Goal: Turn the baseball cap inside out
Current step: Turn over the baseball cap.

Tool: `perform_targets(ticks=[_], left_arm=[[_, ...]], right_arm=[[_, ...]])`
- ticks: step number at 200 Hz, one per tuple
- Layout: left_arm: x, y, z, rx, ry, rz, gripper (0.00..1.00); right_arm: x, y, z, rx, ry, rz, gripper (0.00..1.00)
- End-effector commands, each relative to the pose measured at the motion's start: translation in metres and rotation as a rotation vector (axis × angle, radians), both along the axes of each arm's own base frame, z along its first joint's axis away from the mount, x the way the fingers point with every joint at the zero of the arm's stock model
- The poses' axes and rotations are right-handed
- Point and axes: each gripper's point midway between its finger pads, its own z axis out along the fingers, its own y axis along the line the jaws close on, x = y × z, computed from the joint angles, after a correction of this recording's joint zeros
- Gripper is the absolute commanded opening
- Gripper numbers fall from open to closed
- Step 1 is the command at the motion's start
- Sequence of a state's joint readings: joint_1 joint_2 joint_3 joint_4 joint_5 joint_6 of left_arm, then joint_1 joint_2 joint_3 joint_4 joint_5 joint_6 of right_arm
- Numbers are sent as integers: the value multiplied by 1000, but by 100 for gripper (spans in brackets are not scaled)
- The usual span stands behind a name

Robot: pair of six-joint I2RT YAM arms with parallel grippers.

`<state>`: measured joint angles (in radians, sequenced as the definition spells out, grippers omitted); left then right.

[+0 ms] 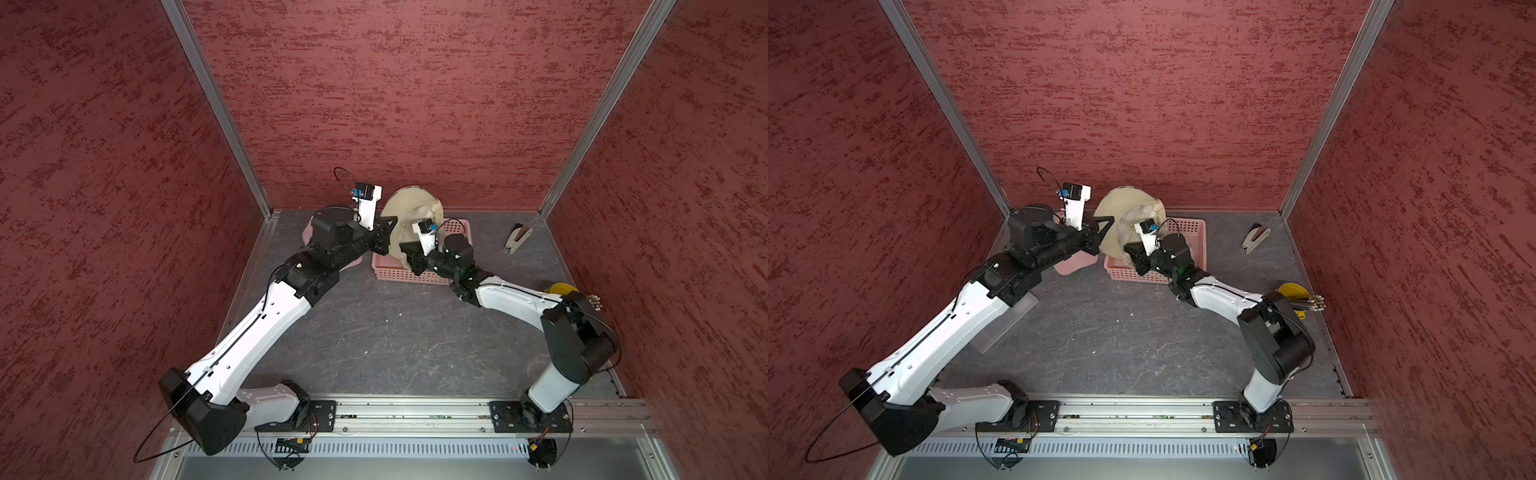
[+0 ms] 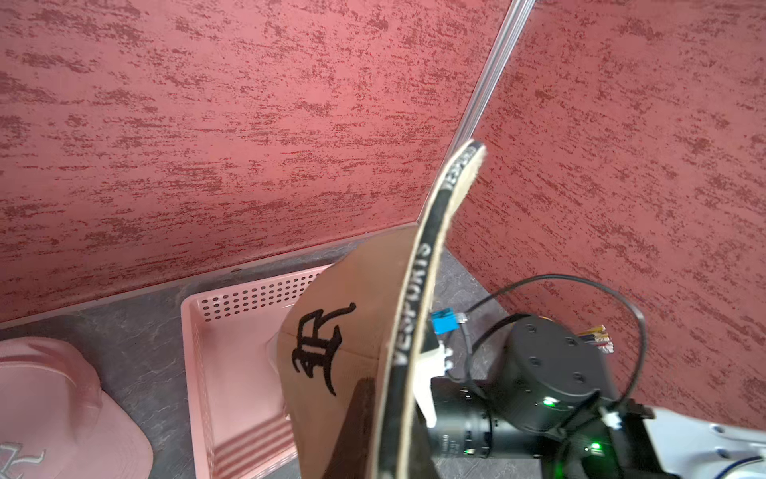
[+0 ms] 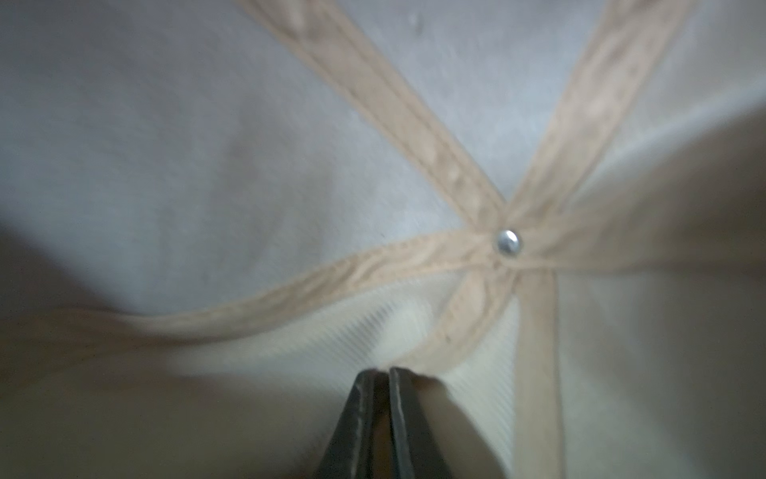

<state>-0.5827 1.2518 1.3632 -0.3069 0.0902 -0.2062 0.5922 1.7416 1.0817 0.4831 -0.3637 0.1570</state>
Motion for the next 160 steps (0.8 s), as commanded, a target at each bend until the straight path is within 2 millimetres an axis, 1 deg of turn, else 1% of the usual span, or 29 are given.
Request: perform_targets(ticks=[1,12,21,28,49,56,65,76,92,100,105,129,136,143,150,160], left_arm=[[-2,7,43,-130,-79,19,0],[-2,7,43,-136,-70,24,0],[1,14,40,-126,-62,70,0],[6,24,36,-111,-52,129,0],[18,51,29,-54,-47,283,0],[19,55,28,-35,-48,308,0],[21,57,27,-18,-48,318,0],[20,52,25,-7,-44,295,0],[17,42,20,-3,-29,256,0],[15,38,18,-1,-22,244,0],[14,36,17,-2,-17,238,0],[6,29,13,-18,-3,211,0],[3,26,11,-23,4,201,0],[0,23,9,-27,11,187,0],[-2,21,8,-29,19,174,0],[-6,18,5,-28,31,163,0]], right_arm=[[10,16,1,-7,16,-15,23],[12,11,-3,-14,24,-46,33],[6,7,5,-5,11,-47,42],[0,1,13,6,-3,-49,48],[-23,-18,40,18,-54,-64,58],[-28,-23,46,16,-68,-67,59],[-35,-29,53,17,-80,-73,62],[-40,-35,60,22,-92,-81,64],[-34,-40,64,40,-95,-124,64],[-30,-42,72,52,-106,-147,63],[-26,-42,74,61,-107,-162,61],[-3,-36,85,128,-113,-173,25],[3,-34,87,146,-109,-170,20],[13,-33,90,164,-99,-179,18],[23,-35,91,183,-88,-203,16],[39,-44,94,231,-81,-250,14]])
